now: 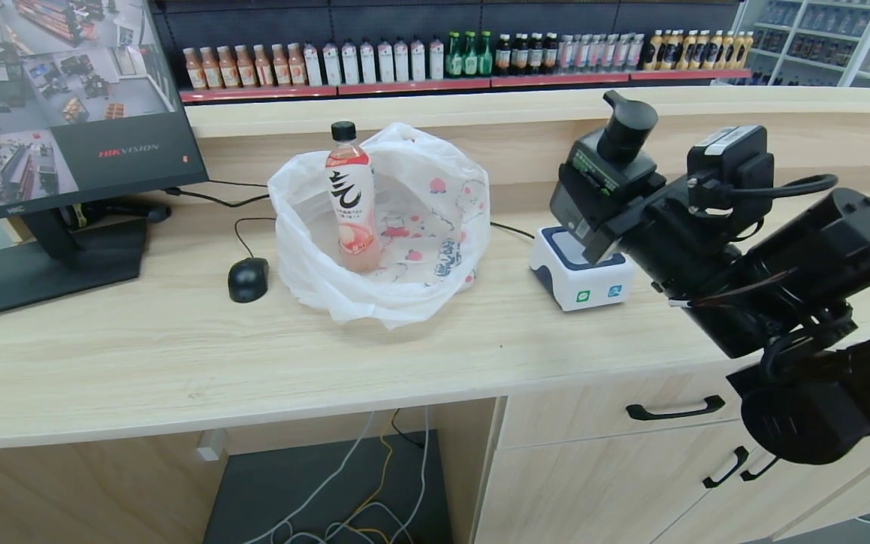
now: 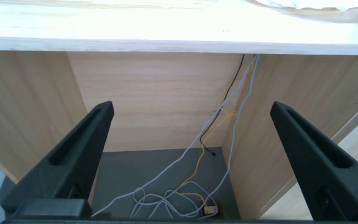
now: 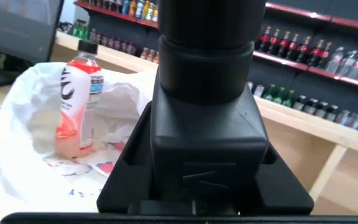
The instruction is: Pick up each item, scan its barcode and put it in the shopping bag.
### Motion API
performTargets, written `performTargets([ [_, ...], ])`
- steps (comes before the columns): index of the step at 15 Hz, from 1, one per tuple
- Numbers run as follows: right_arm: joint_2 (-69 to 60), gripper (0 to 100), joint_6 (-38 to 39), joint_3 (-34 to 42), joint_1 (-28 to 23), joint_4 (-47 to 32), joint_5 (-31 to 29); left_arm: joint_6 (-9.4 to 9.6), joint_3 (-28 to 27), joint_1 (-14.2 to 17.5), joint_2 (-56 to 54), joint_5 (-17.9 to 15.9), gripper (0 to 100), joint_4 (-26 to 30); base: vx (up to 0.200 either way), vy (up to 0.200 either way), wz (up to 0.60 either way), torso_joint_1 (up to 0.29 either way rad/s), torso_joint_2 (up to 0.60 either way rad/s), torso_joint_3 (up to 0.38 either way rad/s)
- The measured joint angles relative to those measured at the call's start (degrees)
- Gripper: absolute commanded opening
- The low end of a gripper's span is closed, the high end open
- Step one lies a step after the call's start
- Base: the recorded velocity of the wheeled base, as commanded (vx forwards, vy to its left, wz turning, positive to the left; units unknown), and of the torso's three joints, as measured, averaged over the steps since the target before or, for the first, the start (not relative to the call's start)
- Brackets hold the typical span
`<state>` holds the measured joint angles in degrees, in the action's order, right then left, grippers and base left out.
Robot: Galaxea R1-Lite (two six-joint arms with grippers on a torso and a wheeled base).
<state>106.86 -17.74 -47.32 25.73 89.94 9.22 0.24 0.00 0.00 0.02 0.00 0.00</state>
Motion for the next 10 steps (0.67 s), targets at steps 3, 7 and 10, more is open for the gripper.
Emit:
performTargets([
  [3,-0.5,0,6.4,3.3,2.8,0.0,-4.0,0.0,0.0,0.0,0.0,0.0,100,0.0,0.0,0.0,0.0,0.0,0.0,0.0],
  [7,-2.2,0,12.3,6.6,4.9,-0.1,-9.6,0.0,0.0,0.0,0.0,0.0,100,0.0,0.0,0.0,0.0,0.0,0.0,0.0],
  [10,-2.3,0,13.3,5.7,5.1,-0.1,-10.0,0.05,0.0,0.0,0.0,0.0,100,0.0,0.0,0.0,0.0,0.0,0.0,0.0],
])
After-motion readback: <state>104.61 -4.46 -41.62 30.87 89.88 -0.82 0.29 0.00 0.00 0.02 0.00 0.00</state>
